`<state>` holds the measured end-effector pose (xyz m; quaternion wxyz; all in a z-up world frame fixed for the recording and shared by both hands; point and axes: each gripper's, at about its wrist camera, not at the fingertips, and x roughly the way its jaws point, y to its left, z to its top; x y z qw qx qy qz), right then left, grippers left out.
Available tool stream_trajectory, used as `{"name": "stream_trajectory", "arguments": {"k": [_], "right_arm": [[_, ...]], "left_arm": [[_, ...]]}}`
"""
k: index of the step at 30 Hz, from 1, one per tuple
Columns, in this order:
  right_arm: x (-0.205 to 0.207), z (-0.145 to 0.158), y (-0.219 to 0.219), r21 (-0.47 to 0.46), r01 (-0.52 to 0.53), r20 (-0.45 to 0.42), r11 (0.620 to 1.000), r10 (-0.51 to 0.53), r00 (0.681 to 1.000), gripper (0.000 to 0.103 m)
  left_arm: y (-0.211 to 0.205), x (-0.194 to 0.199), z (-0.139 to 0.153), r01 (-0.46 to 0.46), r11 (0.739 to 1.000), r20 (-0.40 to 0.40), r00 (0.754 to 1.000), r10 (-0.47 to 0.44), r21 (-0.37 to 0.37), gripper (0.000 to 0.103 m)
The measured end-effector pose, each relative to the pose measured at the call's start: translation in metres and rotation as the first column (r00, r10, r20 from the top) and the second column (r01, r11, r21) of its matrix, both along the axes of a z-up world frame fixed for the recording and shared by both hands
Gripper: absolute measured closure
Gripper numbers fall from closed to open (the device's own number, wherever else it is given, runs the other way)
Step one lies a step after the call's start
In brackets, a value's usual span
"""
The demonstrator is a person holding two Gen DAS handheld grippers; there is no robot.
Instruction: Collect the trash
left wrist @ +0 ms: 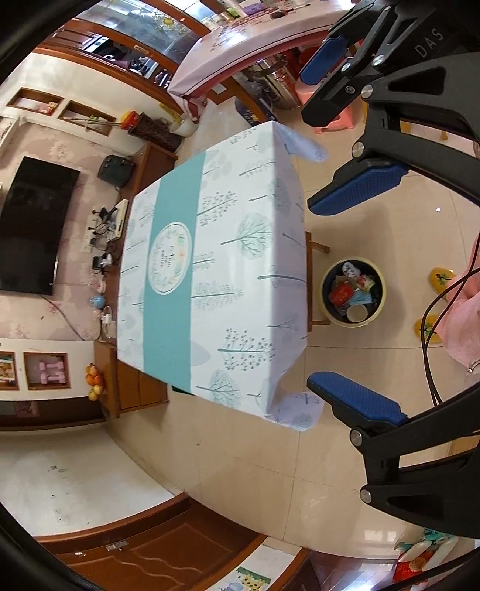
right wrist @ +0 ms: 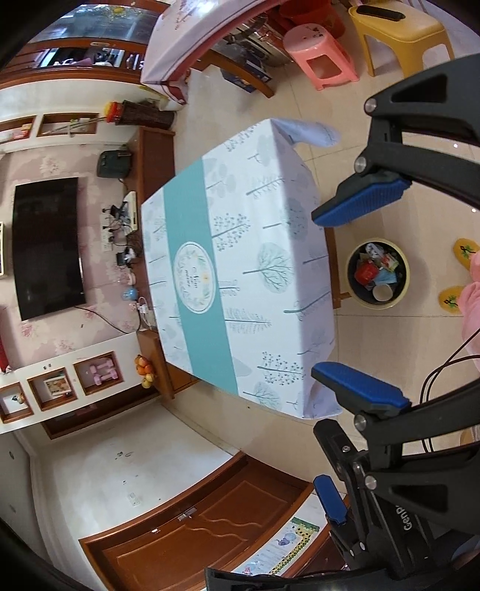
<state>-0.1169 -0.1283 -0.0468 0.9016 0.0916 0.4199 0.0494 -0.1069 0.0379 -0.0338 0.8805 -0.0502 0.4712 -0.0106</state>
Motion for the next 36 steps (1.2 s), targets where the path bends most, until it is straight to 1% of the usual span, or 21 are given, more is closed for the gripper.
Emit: {"name": "stream_trajectory", "arguments": {"k": [11,23,36], "right_arm": [[0.0,0.012,0.0,-0.004,-0.02,0.033,1.0,0.02,0.999,0.027],[-0.004,0.013,-0.001,-0.004,-0.037,0.055,0.999,0.037,0.998,0.027],[-0.004,0.013,-0.002,-0.003,-0.039,0.049,0.999,0.039,0.998,0.027]], "left_arm": [[-0.001,0.0,0.009,-0.031,0.999,0.04,0.999,0.031,0.011,0.017],[-0.003,-0.005,0.014,-0.048,0.999,0.068,0.997,0.046,0.02,0.017],[-0.009,-0.004,0.015,-0.064,0.997,0.068,0.996,0.061,0.047,0.017]]}}
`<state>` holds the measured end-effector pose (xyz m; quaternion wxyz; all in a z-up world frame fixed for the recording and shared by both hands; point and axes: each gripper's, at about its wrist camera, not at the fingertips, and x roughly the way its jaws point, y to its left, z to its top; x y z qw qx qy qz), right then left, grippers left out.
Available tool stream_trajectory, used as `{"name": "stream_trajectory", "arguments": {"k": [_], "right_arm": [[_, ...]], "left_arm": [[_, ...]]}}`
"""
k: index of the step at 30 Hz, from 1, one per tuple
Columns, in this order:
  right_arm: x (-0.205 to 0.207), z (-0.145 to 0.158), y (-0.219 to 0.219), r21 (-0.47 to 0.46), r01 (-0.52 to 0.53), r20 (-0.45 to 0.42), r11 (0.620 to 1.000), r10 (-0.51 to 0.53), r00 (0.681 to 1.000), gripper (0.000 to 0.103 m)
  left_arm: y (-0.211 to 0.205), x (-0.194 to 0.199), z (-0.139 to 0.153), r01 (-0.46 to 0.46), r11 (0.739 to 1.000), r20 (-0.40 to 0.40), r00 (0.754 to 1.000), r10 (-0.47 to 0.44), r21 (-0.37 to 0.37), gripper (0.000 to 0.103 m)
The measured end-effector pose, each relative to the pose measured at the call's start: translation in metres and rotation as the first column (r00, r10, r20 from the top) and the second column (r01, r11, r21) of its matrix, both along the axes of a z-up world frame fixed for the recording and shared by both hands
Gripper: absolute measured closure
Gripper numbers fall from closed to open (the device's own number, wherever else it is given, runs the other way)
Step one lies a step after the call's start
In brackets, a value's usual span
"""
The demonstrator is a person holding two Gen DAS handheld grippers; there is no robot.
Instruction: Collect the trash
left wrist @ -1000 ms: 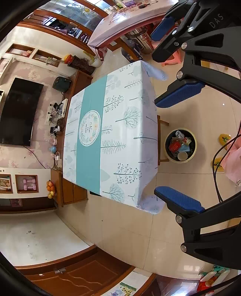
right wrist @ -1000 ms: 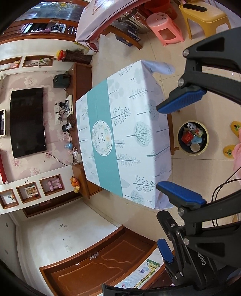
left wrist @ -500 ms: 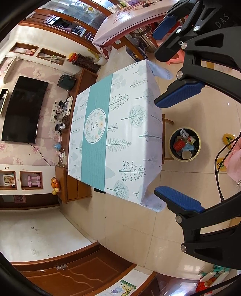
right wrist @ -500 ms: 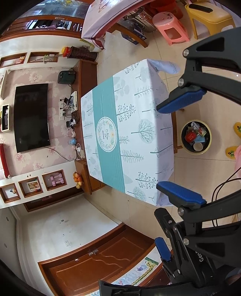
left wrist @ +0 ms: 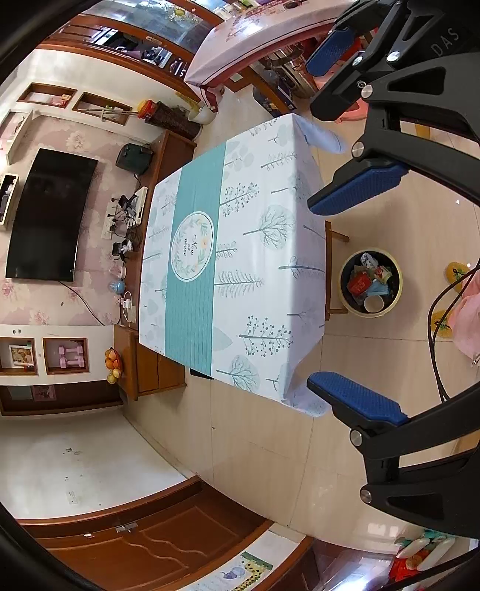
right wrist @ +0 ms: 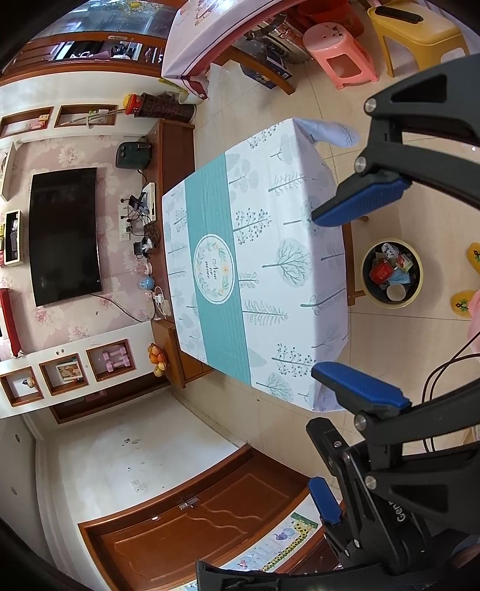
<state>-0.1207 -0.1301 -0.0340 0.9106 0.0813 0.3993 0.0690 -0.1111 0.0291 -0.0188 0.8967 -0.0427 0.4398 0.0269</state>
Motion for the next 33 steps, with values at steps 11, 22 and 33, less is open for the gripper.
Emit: {"name": "stream_trajectory", "arguments": {"k": [11,22,33], "right_arm": [[-0.0002,0.0,0.0016,0.001,0.004,-0.004,1.0,-0.004,1.0,0.027],[0.0,-0.0008,0.0013,0.001,0.005,-0.007,1.0,-0.005,1.0,0.027],[-0.0007,-0.0071,0.0029,0.002,0.004,-0.015,1.0,-0.004,1.0,0.027]], "left_arm": [[0.0008,0.0022,-0.0003,-0.003,1.0,-0.007,1.0,0.003,0.004,0.018],[-0.0003,0.002,-0.0001,-0.003,1.0,-0.011,1.0,0.003,0.003,0.018],[0.0001,-0.0008,-0.0059,-0.005,1.0,-0.018,1.0,0.005,0.004,0.017]]}}
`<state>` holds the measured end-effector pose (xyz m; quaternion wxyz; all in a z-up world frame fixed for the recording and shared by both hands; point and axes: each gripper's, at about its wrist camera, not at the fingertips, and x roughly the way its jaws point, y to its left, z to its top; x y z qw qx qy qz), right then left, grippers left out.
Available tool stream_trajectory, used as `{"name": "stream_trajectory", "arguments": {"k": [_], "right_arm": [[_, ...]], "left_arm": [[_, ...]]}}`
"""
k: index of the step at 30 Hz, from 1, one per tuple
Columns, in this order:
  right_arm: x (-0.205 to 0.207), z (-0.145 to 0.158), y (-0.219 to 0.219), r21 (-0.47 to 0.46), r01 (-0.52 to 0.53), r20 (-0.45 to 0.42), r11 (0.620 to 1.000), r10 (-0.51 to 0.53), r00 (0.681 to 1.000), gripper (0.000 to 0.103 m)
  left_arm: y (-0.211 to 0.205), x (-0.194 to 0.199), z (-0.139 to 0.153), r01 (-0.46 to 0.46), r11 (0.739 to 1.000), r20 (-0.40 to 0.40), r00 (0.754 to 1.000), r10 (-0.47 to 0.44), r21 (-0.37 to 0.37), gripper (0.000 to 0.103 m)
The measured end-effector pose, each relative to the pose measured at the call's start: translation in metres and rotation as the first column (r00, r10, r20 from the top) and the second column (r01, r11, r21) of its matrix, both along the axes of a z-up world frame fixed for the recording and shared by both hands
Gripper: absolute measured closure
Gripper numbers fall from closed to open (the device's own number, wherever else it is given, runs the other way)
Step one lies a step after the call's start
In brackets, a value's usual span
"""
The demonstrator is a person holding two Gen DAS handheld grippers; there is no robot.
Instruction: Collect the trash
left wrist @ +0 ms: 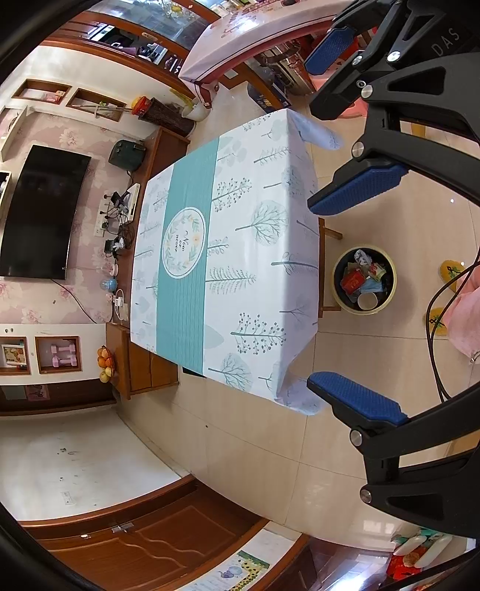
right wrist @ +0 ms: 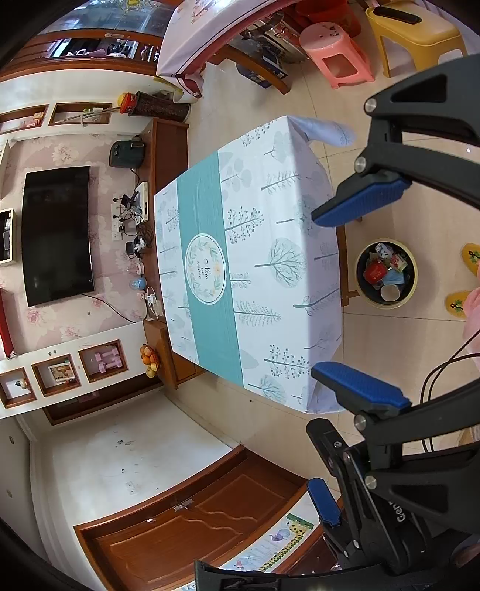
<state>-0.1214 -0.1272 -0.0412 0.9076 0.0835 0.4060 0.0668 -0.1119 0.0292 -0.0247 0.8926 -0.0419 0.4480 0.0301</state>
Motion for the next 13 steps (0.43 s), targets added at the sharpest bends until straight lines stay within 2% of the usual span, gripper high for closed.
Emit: {"name": "stream_trajectory", "arguments": {"k": [13], "right_arm": [[0.0012,-0.0091,0.0005,0.002,-0.017,-0.007,1.0,0.017,1.0,0.027]], "left_arm": [[0.0041,-0.005,-0.0062,-0.003,1.0,-0.011,1.0,0.003,-0.003,0.017]]}}
